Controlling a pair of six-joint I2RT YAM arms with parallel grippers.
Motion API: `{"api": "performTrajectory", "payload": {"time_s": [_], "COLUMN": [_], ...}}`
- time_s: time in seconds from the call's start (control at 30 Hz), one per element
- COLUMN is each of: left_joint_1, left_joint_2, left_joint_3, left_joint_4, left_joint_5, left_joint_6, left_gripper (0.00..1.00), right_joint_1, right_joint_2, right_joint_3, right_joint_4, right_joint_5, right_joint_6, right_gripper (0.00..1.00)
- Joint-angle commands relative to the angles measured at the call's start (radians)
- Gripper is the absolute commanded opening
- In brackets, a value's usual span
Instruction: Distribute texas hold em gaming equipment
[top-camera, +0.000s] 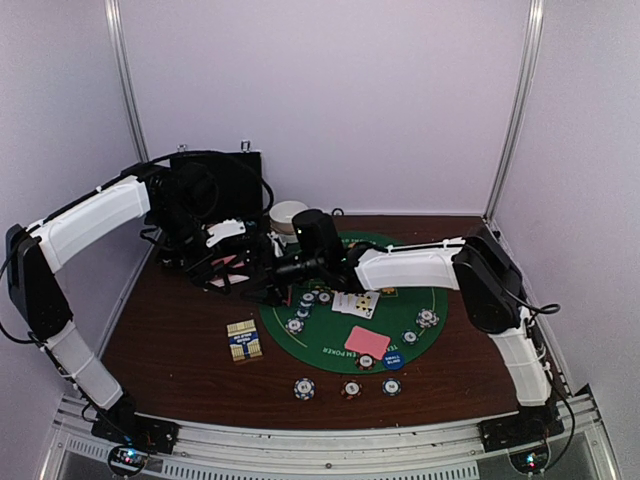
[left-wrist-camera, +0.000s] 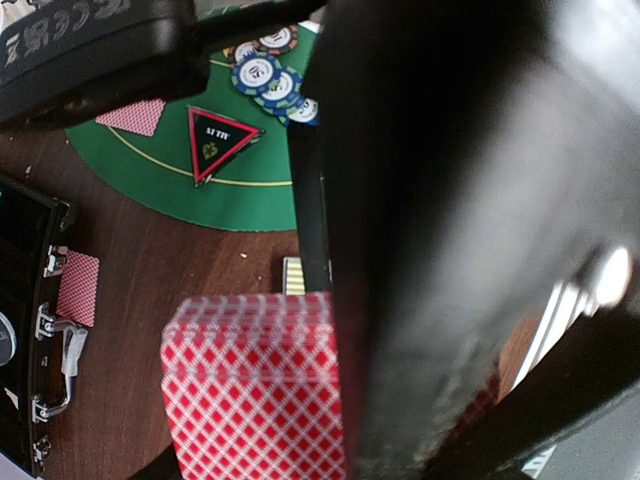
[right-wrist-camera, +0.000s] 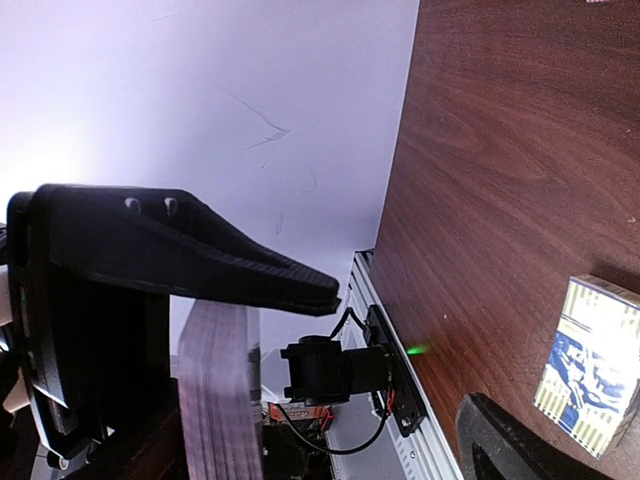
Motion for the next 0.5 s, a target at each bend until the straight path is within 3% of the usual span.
{"api": "performTrajectory", "payload": {"time_s": [0.0,0.17,0.47], "left_joint_1": [-0.004,-0.004,-0.004], "left_joint_2": [0.0,0.001,-0.009], "left_joint_3": [0.027,0.033,0.028], "left_joint_4": [0.014,0.012,0.007], "left_joint_5": [0.037,0.054,0.053], "left_joint_6": [0.013,0.002,0.005], "left_gripper": [0.0,0.0,0.0], "right_joint_1": [0.008,0.006,-0.018], "right_joint_2": [0.041,0.08,0.055], "right_joint_3": [0.048,0.078,0.024], "right_joint_4": [0.129,0.21,0.106], "right_joint_5": [-0.012,0.001,0.022], "right_joint_6": [0.085,0.15,0.084], "right_gripper": [0.9,0.88,0.81]}}
